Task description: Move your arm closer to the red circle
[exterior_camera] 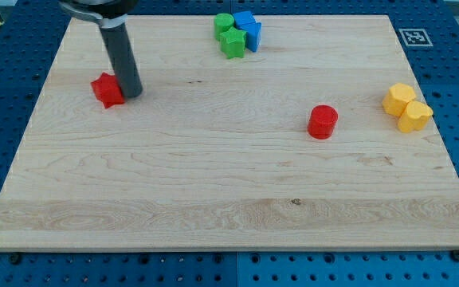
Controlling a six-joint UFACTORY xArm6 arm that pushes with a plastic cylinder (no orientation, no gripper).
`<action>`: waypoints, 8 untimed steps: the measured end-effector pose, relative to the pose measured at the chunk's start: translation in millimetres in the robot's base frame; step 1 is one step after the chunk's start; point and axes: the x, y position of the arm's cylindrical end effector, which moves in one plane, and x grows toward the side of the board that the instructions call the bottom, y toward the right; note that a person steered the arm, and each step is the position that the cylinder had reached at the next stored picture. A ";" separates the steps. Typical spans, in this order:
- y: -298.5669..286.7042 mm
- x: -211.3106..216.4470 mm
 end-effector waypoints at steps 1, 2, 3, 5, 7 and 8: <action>-12.0 -0.1; 6.2 -0.1; 73.6 1.6; 76.9 1.5; 124.6 1.5; 168.7 1.4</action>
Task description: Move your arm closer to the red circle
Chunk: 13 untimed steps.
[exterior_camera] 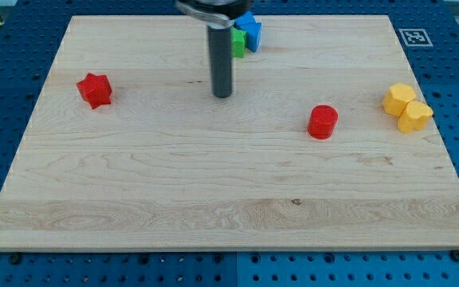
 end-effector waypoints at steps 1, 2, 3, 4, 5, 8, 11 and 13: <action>38.4 0.0; 61.7 -0.2; 98.1 -0.2; 114.9 6.9; 122.7 12.6; 150.5 29.5; 174.2 50.9; 142.5 60.2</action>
